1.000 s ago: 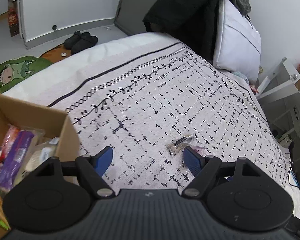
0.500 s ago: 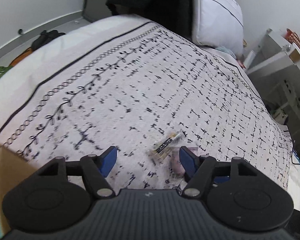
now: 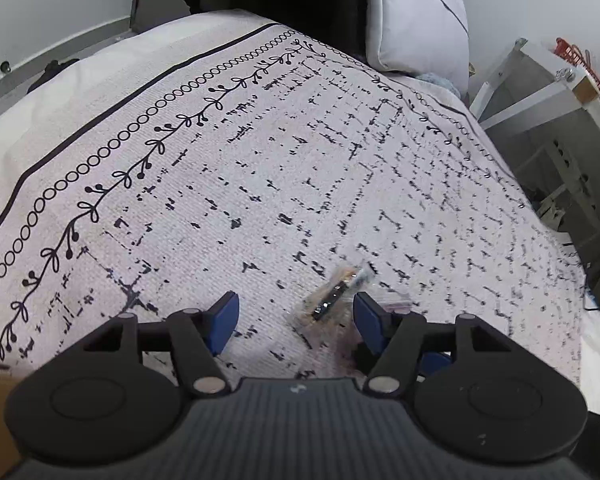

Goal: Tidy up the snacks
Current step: 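Grasp the clear wrapped snack with the left gripper while the right grasps the purple candy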

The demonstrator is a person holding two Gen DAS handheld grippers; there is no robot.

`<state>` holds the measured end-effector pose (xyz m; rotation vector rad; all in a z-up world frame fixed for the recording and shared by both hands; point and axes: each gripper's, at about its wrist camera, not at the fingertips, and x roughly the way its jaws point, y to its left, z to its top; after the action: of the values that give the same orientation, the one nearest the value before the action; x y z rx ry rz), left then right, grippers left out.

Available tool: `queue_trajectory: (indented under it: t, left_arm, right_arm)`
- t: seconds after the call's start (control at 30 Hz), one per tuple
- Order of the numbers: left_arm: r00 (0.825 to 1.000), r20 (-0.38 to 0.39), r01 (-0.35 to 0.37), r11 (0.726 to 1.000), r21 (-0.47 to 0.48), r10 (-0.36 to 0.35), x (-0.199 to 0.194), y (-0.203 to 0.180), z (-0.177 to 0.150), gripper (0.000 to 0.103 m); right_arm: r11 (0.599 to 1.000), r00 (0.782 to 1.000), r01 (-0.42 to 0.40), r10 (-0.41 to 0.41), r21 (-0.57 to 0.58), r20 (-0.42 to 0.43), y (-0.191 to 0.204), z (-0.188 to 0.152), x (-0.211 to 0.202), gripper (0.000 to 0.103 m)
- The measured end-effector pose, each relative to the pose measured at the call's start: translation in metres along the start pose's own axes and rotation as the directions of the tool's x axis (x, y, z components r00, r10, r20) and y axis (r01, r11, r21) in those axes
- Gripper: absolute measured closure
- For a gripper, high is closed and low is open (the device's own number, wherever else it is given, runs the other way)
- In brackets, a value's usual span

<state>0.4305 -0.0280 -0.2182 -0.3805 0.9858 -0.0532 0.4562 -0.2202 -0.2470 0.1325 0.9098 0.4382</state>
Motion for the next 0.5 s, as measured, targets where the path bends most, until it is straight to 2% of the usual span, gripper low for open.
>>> queue_trajectory:
  t: [0.17, 0.27, 0.4, 0.47, 0.5]
  left_arm:
    - [1.000, 0.017, 0.000, 0.999, 0.050, -0.001, 0.005, -0.006, 0.000, 0.040]
    - [1.000, 0.027, 0.001, 0.997, 0.077, -0.003, 0.009, -0.012, -0.001, 0.040]
    - [0.999, 0.047, 0.003, 0.993, 0.116, -0.008, 0.012, -0.020, -0.005, 0.040]
    - [0.998, 0.061, -0.010, 0.991, 0.134, 0.002, 0.015, -0.024, -0.007, 0.040]
    - [0.997, 0.071, -0.016, 0.990, 0.143, 0.006, 0.015, -0.025, -0.009, 0.040]
  right_arm:
    - [0.997, 0.997, 0.080, -0.080, 0.012, 0.012, -0.008, -0.001, -0.013, 0.071]
    - [0.995, 0.996, 0.091, -0.091, 0.049, 0.001, -0.018, -0.003, -0.019, 0.071]
    - [0.993, 0.993, 0.115, -0.115, 0.032, -0.003, -0.017, -0.006, -0.022, 0.067]
    - [0.992, 0.992, 0.124, -0.124, 0.013, -0.002, -0.015, -0.007, -0.022, 0.057]
    - [0.993, 0.993, 0.121, -0.121, 0.005, 0.006, -0.013, -0.008, -0.022, 0.047]
